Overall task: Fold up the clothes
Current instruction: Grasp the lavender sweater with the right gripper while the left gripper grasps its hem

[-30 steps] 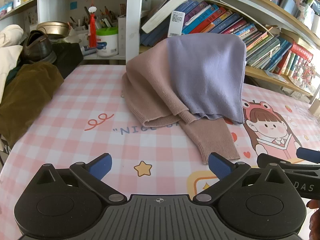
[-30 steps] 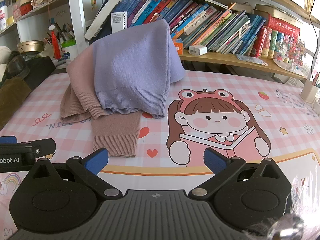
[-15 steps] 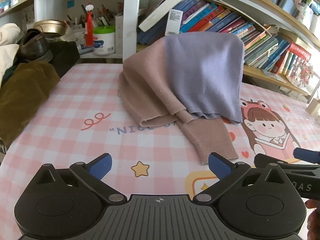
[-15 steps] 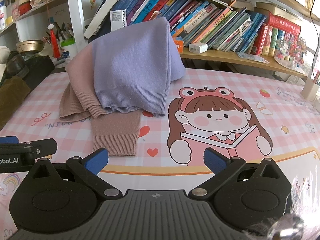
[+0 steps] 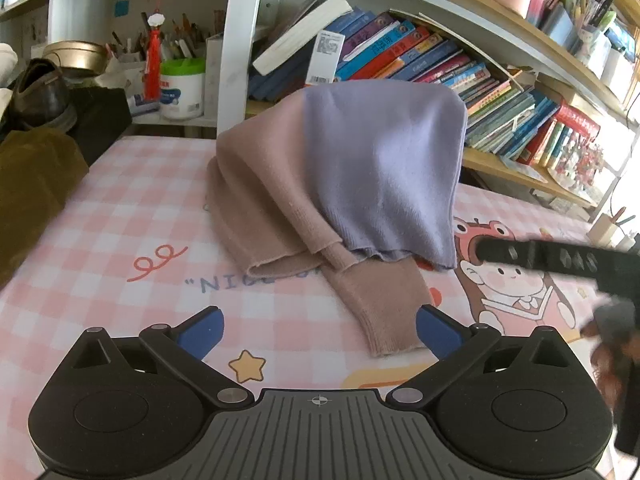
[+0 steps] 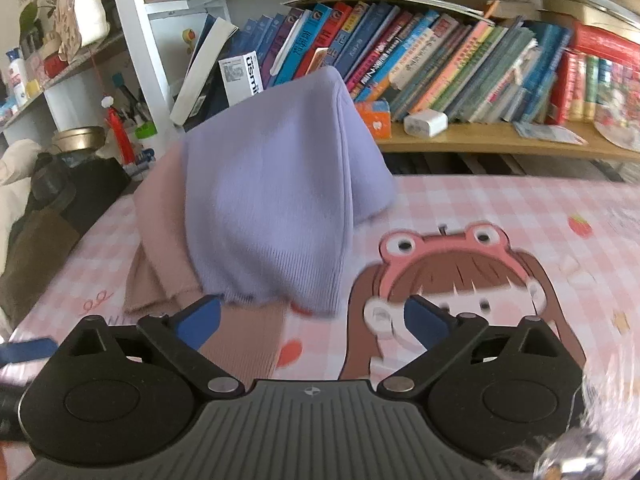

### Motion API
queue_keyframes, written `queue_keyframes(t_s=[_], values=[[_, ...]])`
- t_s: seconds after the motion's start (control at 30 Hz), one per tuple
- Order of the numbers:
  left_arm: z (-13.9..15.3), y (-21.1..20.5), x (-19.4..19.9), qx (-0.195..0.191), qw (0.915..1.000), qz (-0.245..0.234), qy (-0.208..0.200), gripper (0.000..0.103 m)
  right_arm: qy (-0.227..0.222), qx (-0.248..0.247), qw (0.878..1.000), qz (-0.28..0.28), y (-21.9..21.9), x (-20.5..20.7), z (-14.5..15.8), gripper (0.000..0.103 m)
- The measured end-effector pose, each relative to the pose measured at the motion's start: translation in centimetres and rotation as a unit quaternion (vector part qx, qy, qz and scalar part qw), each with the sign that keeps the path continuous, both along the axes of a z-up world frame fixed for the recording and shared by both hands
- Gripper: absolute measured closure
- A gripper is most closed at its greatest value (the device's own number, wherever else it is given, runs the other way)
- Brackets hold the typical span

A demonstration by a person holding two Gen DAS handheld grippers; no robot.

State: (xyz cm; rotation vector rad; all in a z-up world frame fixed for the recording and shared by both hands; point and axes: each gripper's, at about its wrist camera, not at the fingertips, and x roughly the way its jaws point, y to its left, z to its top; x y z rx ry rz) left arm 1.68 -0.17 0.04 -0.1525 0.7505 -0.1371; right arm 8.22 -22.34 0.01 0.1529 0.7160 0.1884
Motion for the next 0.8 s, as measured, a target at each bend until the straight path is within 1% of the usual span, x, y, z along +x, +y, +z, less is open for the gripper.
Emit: queue_keyframes(t_s=[0.07, 0.13, 0.2, 0.23, 0.27, 0.33, 0.37, 0.4, 0.43, 0.47, 0.5, 0.63, 0.67, 0.8], values=[[0.0, -0.2, -0.3, 0.004, 1.0000, 0.006, 0.000, 0.000, 0.003, 0.009, 1.000, 0.010, -0.5, 1.7, -0.2, 0.005], [0.0, -0.3, -0.7, 0.010, 0.9998, 0.018, 0.000, 0.000, 0.006, 0.018, 1.000, 0.019, -1.0, 3.4, -0.4, 0.010], [0.1, -0.3, -1.3, 0.014, 0.9992, 0.036, 0.003, 0.000, 0.017, 0.031, 0.999, 0.027, -1.1, 4.9, -1.2, 0.016], [0.1, -0.3, -1.6, 0.015, 0.9988, 0.046, 0.006, 0.000, 0.023, 0.038, 0.998, 0.032, -1.1, 5.5, -1.6, 0.021], [0.1, -0.3, -1.9, 0.017, 0.9983, 0.056, 0.009, 0.000, 0.029, 0.045, 0.998, 0.038, -1.1, 6.2, -2.0, 0.025], [0.3, -0.5, -2.4, 0.024, 0.9972, 0.070, 0.012, 0.000, 0.039, 0.060, 0.996, 0.050, -0.9, 7.2, -2.6, 0.042], [0.5, -0.7, -2.6, 0.028, 0.9966, 0.076, 0.013, 0.000, 0.044, 0.068, 0.995, 0.057, -0.8, 7.6, -2.8, 0.046], [0.6, -0.8, -2.9, 0.032, 0.9959, 0.083, 0.014, 0.000, 0.049, 0.076, 0.994, 0.064, -0.8, 8.0, -3.1, 0.057], [0.7, -1.0, -3.0, 0.035, 0.9953, 0.089, 0.015, 0.000, 0.053, 0.085, 0.992, 0.072, -0.7, 8.3, -3.3, 0.066], [0.8, -1.3, -3.2, 0.039, 0.9947, 0.094, 0.015, 0.000, 0.056, 0.098, 0.990, 0.083, -0.9, 8.2, -3.3, 0.086], [0.9, -1.5, -3.3, 0.042, 0.9940, 0.100, 0.015, 0.000, 0.059, 0.112, 0.988, 0.093, -1.0, 8.2, -3.2, 0.094], [1.5, -2.9, -3.8, 0.057, 0.9921, 0.111, 0.012, 0.000, 0.063, 0.173, 0.974, 0.129, -1.9, 7.4, -2.8, 0.097], [1.6, -3.3, -3.9, 0.060, 0.9919, 0.112, 0.011, 0.000, 0.057, 0.191, 0.971, 0.133, -2.4, 6.7, -2.4, 0.099], [2.2, -5.1, -4.1, 0.069, 0.9918, 0.108, 0.001, 0.000, 0.015, 0.264, 0.953, 0.147, -5.3, 3.4, -0.1, 0.099]])
